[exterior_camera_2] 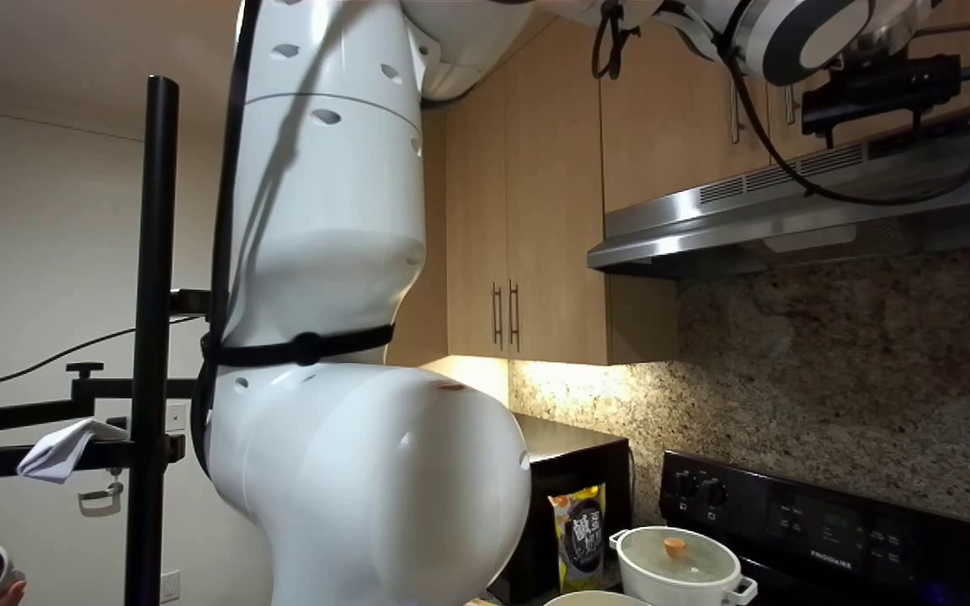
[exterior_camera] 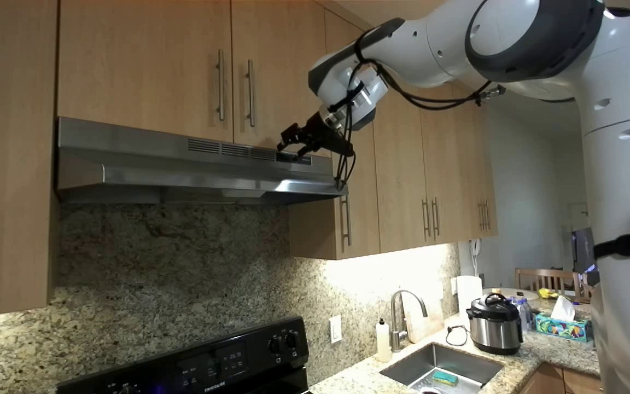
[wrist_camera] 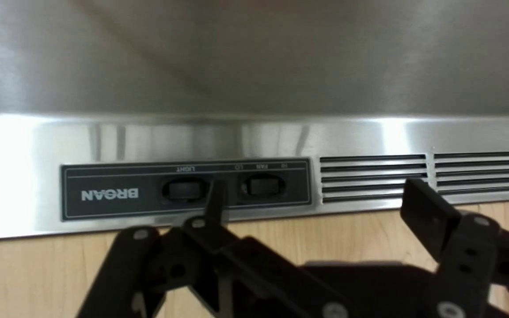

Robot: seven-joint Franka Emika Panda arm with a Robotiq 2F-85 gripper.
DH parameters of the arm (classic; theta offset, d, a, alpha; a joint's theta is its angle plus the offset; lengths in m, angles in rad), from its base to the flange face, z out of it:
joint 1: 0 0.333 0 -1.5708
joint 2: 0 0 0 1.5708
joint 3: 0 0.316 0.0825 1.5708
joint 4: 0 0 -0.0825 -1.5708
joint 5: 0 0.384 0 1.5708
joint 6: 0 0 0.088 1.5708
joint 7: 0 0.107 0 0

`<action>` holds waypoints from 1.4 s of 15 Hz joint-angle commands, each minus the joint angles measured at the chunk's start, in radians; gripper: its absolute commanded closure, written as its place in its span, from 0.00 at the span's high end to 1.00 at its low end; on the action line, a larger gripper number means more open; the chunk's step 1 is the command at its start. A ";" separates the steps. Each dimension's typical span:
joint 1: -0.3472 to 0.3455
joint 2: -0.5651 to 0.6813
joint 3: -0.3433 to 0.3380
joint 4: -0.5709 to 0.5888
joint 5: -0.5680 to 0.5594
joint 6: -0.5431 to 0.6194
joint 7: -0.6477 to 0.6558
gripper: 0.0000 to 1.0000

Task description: Turn on the stove light

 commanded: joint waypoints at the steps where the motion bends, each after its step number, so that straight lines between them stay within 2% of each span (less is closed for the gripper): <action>1: -0.008 0.024 -0.018 0.023 0.040 -0.028 -0.046 1.00; 8: -0.006 0.059 -0.032 0.053 0.039 -0.039 -0.046 1.00; 9: -0.117 0.065 0.081 0.062 0.034 -0.042 -0.043 1.00; 10: -0.025 0.069 -0.010 0.068 0.038 -0.042 -0.050 1.00; 13: -0.034 0.062 0.009 0.061 0.012 -0.023 -0.038 1.00; 14: -0.136 0.062 0.114 0.055 -0.008 -0.012 0.006 1.00; 19: -0.135 0.062 0.114 0.057 -0.009 -0.012 0.006 1.00; 20: -0.050 0.063 0.027 0.053 0.000 -0.012 0.000 1.00; 21: -0.065 0.063 0.039 0.054 0.002 -0.011 0.001 1.00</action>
